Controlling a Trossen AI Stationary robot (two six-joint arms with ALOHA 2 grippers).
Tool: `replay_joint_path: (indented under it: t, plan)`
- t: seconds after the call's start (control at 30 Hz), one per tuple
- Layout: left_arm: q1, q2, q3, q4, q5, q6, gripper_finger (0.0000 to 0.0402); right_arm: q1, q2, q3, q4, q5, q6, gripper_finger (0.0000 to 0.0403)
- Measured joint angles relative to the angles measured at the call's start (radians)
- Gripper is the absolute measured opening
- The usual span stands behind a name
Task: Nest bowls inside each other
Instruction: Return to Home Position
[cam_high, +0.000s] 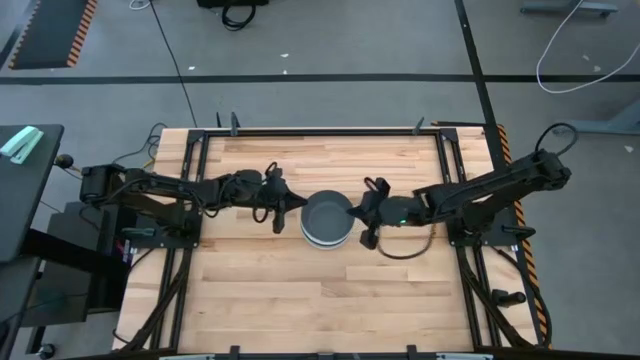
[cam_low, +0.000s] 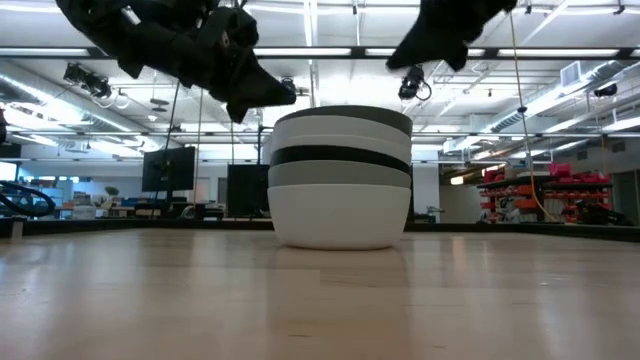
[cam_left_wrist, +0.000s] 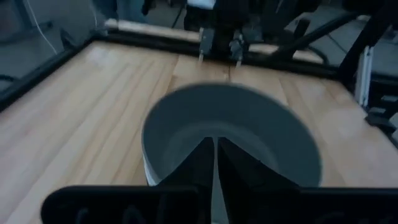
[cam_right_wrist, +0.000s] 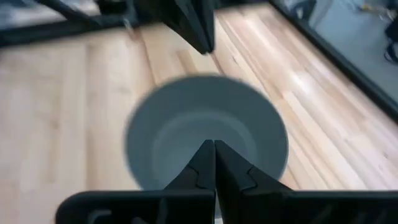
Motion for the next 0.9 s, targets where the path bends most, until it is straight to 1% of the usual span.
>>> replay_joint_path:
  t: [0.13,0.27,0.4,0.57,0.67,0.8,0.9]
  plan:
    - [0.0,-0.083,0.0,0.002,0.0,0.001,0.0024,0.045,-0.098,0.002,0.019,0.0,-0.027,0.0005]
    - [-0.003,-0.198,0.0,-0.01,0.0,0.001,0.0019,0.116,-0.192,0.002,0.042,0.006,-0.042,0.0006]
    - [-0.012,-0.309,0.0,-0.052,0.007,-0.004,0.0023,0.222,-0.256,0.003,0.07,0.073,-0.087,0.0004]
    - [-0.046,-0.408,0.0,-0.132,0.009,-0.005,0.0031,0.352,-0.293,0.003,0.073,0.165,-0.118,0.0005]
    - [-0.063,-0.447,0.0,-0.156,0.01,0.0,0.0032,0.41,-0.307,0.003,0.079,0.198,-0.12,0.0009]
    - [-0.062,-0.479,0.0,-0.161,0.01,0.007,0.0025,0.47,-0.312,0.003,0.143,0.203,-0.117,0.001]
    - [-0.065,-0.486,0.0,-0.164,0.009,-0.049,0.002,0.505,-0.312,0.003,0.152,0.18,-0.116,0.001]
